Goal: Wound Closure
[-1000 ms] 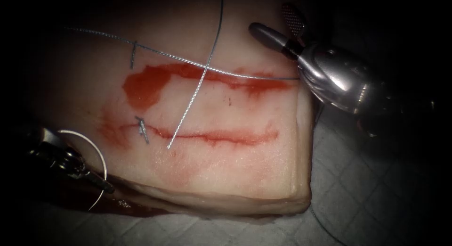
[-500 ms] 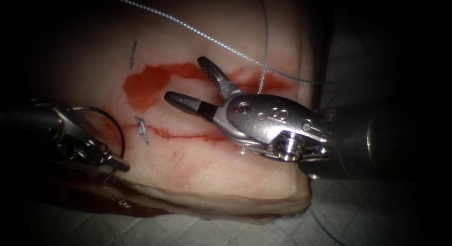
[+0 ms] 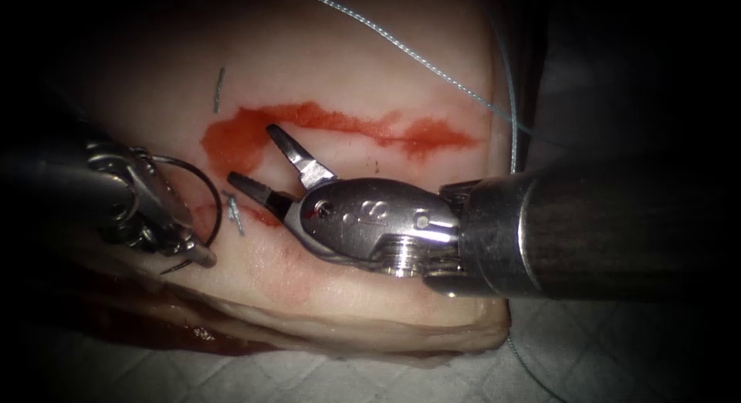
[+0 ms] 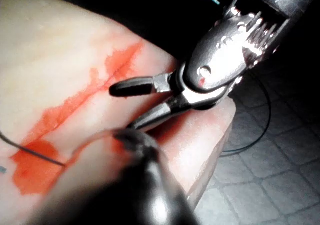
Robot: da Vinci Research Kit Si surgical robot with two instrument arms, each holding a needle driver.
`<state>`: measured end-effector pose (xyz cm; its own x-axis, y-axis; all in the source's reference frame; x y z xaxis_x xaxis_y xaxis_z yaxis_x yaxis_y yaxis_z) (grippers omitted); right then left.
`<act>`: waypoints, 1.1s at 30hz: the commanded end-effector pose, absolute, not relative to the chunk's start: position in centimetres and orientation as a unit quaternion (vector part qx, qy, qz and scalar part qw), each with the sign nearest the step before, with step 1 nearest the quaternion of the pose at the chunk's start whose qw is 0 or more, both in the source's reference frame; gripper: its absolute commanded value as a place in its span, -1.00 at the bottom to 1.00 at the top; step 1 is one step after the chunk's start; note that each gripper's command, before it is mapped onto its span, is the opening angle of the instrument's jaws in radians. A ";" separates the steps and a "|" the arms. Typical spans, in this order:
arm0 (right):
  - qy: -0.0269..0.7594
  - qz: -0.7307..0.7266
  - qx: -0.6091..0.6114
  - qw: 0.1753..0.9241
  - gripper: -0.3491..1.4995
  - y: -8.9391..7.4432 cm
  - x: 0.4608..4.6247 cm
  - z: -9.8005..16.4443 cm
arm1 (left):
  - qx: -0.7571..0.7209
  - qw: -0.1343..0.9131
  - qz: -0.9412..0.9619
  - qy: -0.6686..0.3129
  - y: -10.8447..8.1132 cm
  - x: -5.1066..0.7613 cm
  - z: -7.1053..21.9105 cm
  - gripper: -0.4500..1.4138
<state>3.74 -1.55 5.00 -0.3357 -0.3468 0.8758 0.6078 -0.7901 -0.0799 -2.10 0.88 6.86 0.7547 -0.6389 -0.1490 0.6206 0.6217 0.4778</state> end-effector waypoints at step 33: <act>-0.093 -0.820 -0.495 0.270 -1.00 -1.7 4.37 5.3 | 0.241 0.897 -0.370 -0.020 0.8 -2.41 6.8 -1.00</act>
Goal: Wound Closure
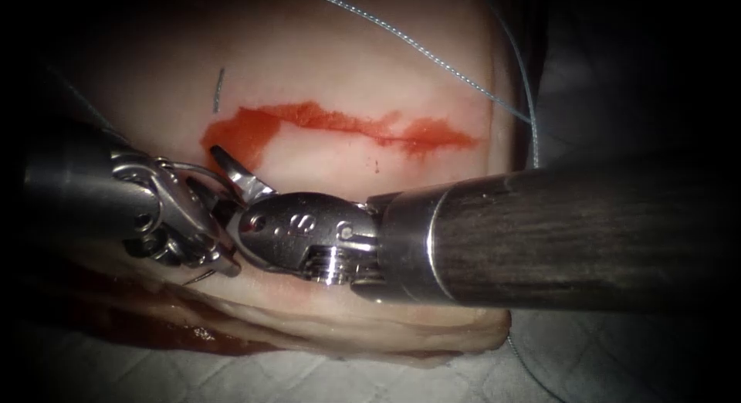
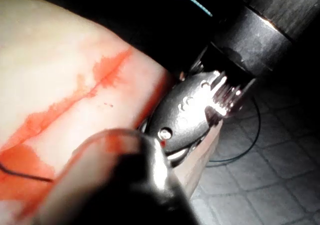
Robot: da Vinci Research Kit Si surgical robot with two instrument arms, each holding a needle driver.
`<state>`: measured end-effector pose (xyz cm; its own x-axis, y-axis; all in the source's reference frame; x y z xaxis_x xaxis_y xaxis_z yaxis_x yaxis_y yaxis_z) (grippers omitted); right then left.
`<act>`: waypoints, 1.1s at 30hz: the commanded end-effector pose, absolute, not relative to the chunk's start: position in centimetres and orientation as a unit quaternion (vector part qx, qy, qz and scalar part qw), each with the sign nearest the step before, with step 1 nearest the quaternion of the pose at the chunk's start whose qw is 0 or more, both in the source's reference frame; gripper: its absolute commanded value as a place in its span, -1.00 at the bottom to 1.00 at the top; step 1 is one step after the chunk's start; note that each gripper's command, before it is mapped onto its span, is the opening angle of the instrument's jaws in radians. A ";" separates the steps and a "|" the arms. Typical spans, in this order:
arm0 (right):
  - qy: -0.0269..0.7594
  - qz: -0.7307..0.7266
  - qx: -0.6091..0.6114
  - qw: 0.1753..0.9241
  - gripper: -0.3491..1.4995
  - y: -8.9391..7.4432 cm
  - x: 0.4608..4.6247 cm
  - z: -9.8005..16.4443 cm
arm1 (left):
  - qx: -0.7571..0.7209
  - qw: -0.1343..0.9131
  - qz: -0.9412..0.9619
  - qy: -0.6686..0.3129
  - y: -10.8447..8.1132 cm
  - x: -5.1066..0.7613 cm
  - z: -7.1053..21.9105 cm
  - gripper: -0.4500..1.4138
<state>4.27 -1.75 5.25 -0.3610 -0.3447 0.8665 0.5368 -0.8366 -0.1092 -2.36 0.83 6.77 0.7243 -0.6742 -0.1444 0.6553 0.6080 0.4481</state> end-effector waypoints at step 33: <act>-0.043 -0.716 -0.620 0.319 -1.00 -0.7 2.89 5.2 | 0.414 0.643 -0.513 -0.389 1.6 -1.86 6.1 0.96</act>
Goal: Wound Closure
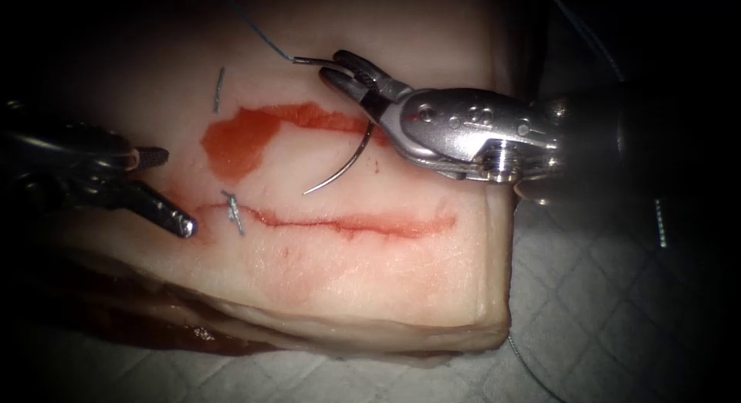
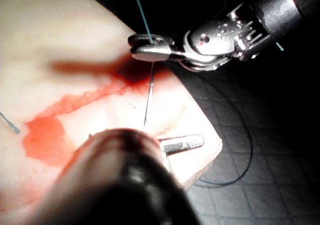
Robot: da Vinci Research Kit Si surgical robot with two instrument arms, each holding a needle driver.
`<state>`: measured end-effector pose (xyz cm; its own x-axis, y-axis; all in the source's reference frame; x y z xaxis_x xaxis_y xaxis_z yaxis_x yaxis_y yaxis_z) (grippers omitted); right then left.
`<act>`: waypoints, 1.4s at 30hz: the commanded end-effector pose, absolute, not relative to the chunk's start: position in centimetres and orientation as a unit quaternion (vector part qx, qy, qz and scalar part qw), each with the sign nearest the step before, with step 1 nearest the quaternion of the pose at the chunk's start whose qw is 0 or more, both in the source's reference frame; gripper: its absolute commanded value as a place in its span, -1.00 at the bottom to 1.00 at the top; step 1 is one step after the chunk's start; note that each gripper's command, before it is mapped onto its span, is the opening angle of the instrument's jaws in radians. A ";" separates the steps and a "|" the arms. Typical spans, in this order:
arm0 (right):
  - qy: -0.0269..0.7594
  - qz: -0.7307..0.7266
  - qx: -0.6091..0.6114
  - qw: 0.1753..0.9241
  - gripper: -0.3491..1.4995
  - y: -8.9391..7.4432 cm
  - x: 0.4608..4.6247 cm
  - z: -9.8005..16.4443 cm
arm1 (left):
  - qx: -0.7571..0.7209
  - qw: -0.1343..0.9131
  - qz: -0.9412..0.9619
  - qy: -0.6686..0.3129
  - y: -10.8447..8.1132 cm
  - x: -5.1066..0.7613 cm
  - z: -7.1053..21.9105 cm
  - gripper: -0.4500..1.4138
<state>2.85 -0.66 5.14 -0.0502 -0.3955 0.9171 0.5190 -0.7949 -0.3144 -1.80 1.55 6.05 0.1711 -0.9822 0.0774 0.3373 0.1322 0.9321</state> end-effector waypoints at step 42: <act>0.185 -0.499 -0.796 0.289 -0.64 -0.9 3.48 5.2 | 0.593 0.429 -0.602 -0.319 1.1 -2.32 6.8 -1.00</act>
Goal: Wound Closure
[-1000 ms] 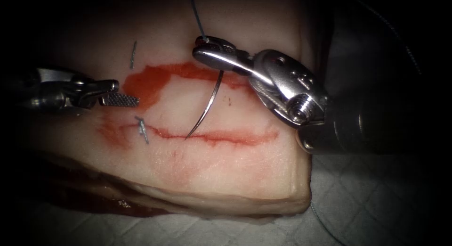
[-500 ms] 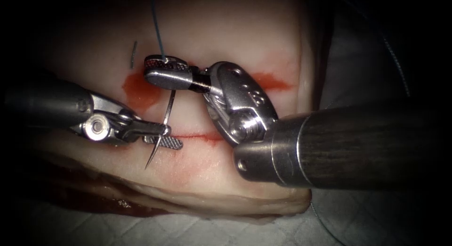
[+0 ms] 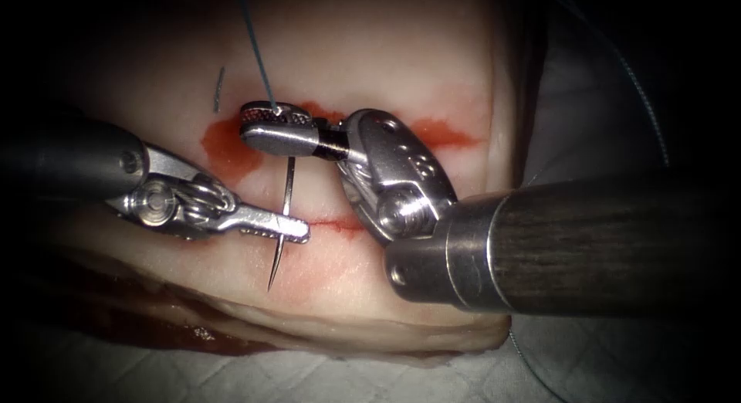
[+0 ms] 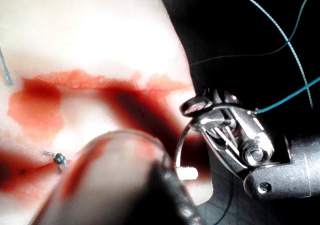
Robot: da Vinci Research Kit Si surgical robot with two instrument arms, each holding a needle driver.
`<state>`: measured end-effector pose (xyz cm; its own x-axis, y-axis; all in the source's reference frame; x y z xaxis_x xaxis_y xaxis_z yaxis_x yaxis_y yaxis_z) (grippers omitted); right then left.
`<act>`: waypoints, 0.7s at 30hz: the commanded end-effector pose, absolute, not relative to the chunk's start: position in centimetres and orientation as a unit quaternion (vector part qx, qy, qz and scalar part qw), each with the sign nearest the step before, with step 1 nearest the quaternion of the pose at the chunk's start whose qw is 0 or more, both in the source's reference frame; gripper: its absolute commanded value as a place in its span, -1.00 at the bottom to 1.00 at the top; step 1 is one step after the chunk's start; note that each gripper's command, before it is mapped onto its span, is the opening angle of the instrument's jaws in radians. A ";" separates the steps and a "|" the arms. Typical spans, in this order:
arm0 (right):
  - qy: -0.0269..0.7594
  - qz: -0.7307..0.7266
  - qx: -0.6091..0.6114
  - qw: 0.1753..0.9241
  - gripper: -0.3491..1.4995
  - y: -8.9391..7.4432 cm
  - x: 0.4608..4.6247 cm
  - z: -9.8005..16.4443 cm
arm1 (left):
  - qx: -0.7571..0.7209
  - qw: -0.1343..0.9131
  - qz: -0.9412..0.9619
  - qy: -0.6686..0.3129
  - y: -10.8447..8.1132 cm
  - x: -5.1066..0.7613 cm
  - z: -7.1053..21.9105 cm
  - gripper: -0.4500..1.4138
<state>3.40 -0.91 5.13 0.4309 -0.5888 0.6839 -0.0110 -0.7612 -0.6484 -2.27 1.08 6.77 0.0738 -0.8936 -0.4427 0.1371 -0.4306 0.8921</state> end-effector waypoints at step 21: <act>0.000 -0.622 -0.708 0.336 0.16 -0.8 3.27 5.0 | 0.593 0.362 -0.667 -0.269 1.1 -2.28 6.8 -1.00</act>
<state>3.19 -0.84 4.96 0.2133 -0.4197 0.8822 0.4219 -0.7749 -0.4707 -2.24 1.10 6.76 -0.0204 -0.7993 -0.6006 0.1663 -0.5951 0.7863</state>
